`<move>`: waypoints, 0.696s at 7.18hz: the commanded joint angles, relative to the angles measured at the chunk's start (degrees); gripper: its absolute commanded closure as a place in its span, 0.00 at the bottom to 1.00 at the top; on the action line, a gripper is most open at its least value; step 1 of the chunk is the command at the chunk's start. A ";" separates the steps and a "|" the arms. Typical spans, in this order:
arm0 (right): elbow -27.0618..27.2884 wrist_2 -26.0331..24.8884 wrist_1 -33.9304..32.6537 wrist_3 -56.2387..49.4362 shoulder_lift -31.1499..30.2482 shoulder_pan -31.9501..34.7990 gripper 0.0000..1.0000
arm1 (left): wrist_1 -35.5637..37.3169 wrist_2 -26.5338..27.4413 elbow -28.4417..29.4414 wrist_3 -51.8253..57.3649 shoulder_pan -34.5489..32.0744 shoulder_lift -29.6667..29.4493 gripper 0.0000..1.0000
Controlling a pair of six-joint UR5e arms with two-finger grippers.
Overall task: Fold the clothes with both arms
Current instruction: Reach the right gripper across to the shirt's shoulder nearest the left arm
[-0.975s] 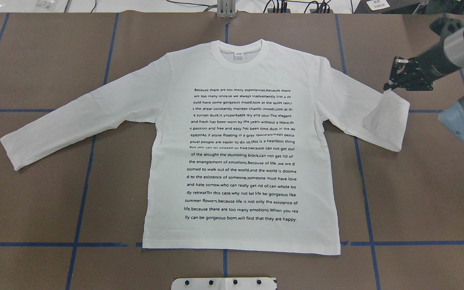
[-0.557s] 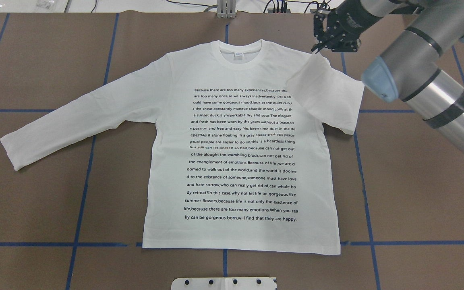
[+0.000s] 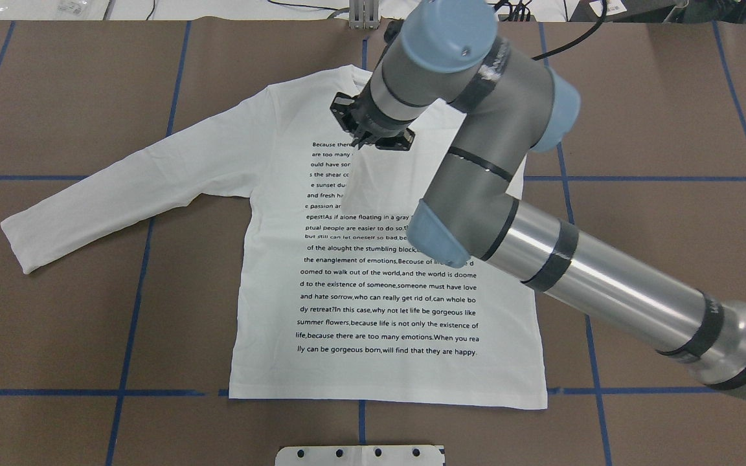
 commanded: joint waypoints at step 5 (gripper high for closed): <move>-16.99 -7.83 11.26 5.66 10.00 -5.73 1.00 | -0.09 -0.09 -0.17 0.05 0.00 0.00 0.00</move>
